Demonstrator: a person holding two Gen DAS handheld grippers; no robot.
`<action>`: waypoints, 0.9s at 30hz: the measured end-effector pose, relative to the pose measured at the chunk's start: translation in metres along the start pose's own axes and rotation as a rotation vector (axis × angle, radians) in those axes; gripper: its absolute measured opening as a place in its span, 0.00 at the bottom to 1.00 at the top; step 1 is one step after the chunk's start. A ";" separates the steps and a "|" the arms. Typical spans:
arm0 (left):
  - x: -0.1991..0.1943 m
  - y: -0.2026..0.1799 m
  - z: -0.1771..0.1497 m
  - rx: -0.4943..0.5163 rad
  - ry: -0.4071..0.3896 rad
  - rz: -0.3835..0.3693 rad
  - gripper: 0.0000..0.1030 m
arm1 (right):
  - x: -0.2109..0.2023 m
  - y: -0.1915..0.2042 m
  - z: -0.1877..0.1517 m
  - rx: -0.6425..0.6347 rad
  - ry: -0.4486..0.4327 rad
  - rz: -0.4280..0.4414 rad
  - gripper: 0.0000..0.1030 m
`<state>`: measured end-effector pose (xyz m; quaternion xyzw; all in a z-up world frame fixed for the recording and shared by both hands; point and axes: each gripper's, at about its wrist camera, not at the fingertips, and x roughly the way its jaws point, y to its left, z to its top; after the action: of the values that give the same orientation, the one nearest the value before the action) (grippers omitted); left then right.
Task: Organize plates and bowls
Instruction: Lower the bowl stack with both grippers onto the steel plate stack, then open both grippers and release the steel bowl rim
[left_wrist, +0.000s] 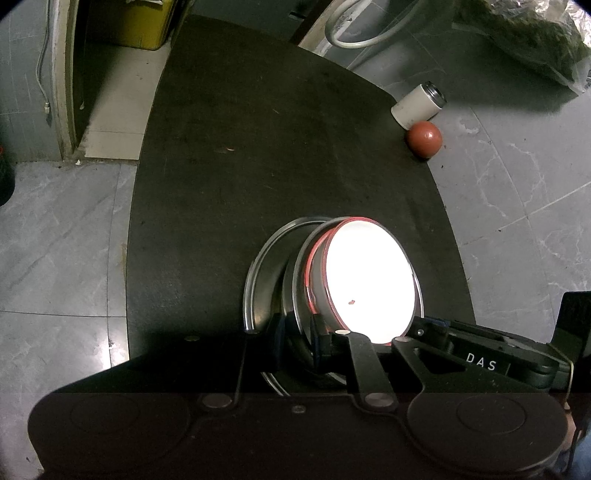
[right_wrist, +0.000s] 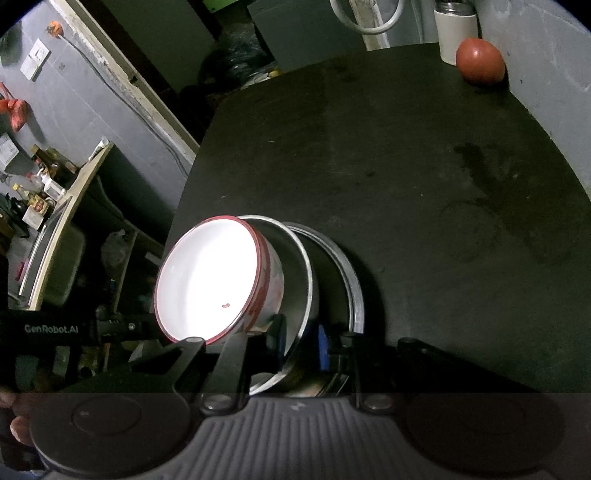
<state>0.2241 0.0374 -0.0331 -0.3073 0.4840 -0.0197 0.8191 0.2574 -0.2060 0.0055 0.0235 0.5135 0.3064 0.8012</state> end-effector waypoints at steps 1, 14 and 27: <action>0.000 0.000 0.000 0.000 0.000 0.000 0.15 | 0.000 0.001 -0.001 -0.002 -0.001 -0.002 0.21; -0.002 0.001 0.002 -0.004 -0.006 0.020 0.25 | 0.000 0.007 -0.001 -0.018 -0.002 -0.030 0.20; -0.004 0.000 0.002 0.003 -0.011 0.031 0.30 | -0.002 0.010 -0.001 -0.028 -0.005 -0.060 0.22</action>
<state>0.2241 0.0393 -0.0293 -0.2985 0.4843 -0.0063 0.8224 0.2514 -0.1988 0.0099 -0.0023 0.5077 0.2890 0.8116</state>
